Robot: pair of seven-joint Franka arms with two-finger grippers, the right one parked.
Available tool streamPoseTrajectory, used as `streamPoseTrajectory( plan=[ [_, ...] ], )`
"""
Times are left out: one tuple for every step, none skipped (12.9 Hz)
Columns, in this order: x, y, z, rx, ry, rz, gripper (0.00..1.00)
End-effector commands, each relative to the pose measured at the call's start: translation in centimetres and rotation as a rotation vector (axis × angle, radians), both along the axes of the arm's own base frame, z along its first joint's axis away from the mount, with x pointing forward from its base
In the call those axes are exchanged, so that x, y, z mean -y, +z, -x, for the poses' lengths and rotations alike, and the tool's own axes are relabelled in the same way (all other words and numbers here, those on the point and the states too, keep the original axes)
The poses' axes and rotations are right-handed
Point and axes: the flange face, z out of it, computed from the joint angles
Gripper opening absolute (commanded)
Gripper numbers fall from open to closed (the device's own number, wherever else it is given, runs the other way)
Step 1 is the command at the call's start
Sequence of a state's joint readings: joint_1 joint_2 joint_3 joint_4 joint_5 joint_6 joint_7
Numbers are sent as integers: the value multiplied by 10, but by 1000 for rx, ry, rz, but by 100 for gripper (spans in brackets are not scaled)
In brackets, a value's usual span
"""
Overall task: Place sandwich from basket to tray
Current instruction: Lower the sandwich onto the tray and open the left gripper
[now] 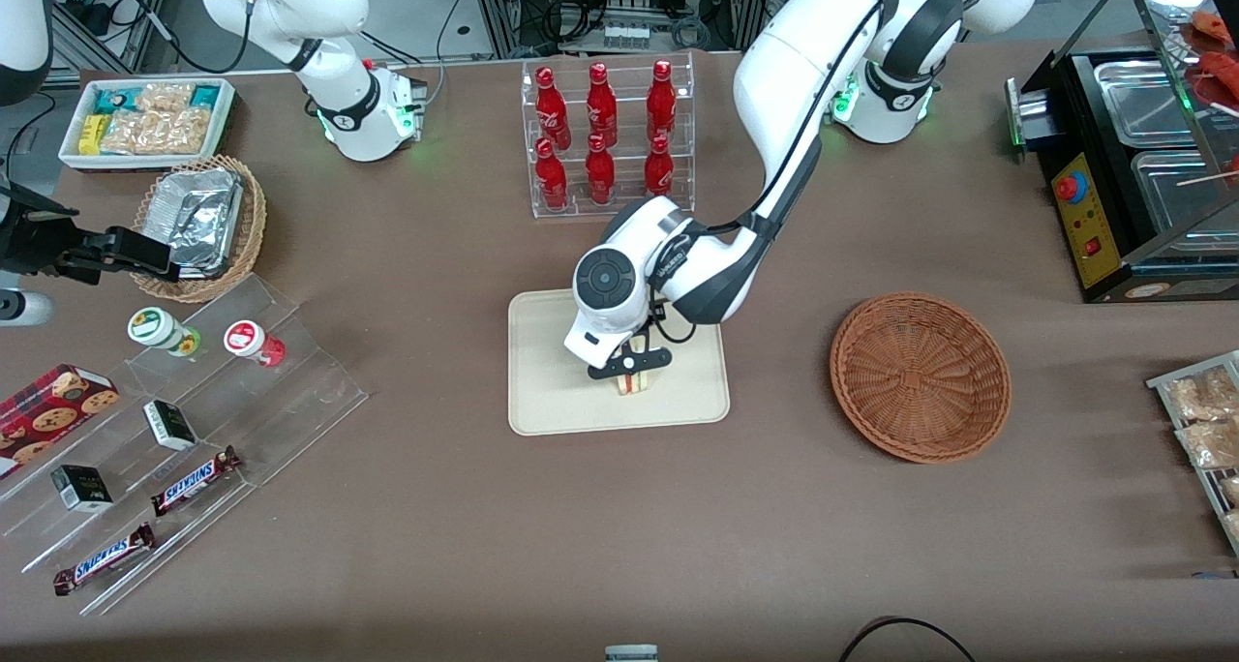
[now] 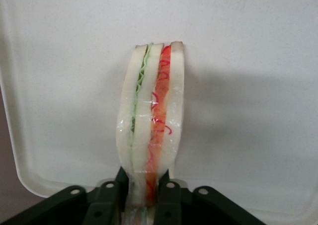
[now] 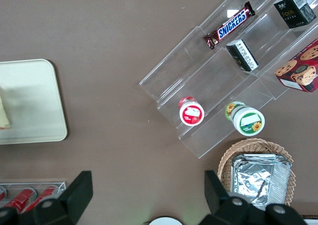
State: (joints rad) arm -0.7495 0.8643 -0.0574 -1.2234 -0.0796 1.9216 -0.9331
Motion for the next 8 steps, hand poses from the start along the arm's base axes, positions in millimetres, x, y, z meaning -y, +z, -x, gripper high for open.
streamPoseTrajectory(
  plan=[
    [6, 5, -3, 24, 2, -9, 100],
    [4, 14, -5, 26, 0, -6, 100],
    [3, 27, -7, 35, 3, 5, 100],
    [2, 46, -10, 48, 5, 19, 100],
    [-3, 60, -12, 47, 9, 18, 100],
    [-7, 81, -17, 60, 17, 30, 100],
    [-11, 102, -20, 68, 21, 38, 100],
    [-19, 119, -27, 71, 35, 46, 100]
  ],
)
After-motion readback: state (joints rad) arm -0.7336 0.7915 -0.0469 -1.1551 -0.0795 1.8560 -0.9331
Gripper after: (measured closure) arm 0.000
